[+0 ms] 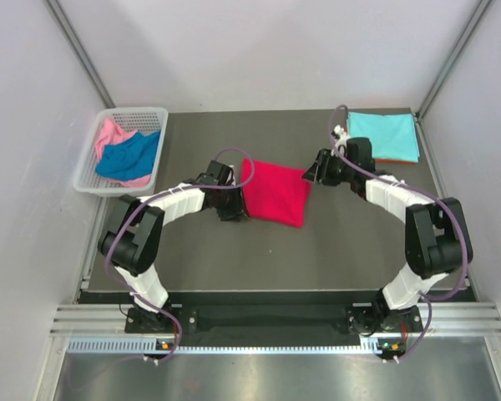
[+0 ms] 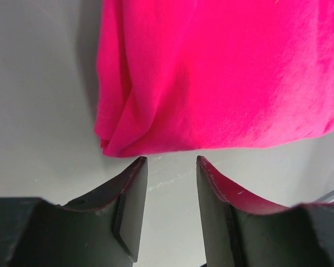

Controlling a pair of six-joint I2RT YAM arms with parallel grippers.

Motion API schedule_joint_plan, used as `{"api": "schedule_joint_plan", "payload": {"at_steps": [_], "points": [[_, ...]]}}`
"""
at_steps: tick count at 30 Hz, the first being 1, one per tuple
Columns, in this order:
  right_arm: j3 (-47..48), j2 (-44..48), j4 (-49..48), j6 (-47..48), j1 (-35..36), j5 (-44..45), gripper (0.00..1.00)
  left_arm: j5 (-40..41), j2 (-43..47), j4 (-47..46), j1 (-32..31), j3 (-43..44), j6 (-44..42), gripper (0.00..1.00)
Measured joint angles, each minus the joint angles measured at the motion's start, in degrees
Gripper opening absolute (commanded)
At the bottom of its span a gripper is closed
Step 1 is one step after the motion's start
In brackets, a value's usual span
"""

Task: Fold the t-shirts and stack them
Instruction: Fold the tshirt

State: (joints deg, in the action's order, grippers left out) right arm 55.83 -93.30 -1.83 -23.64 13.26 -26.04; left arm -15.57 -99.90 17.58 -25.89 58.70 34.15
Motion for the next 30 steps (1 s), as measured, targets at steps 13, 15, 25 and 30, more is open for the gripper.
{"api": "schedule_joint_plan", "payload": {"at_steps": [13, 15, 25, 30], "points": [[11.37, -14.62, 3.19, 1.36, -1.55, -1.88, 0.47, 1.77, -0.02, -1.66, -0.04, -0.42, 0.00, 0.43], [11.65, -15.72, 3.28, 1.33, -1.55, -1.90, 0.47, 1.99, -0.11, -1.64, -0.07, -0.42, 0.00, 0.41], [15.19, -20.96, 3.50, 1.09, -1.55, -1.84, 0.47, 2.62, -1.44, -1.70, -0.09, -0.33, 0.20, 0.31], [15.19, -21.46, 3.02, 0.98, -1.55, -1.86, 0.47, 2.58, -1.99, -1.73, -0.09, 0.11, 0.26, 0.25]]}}
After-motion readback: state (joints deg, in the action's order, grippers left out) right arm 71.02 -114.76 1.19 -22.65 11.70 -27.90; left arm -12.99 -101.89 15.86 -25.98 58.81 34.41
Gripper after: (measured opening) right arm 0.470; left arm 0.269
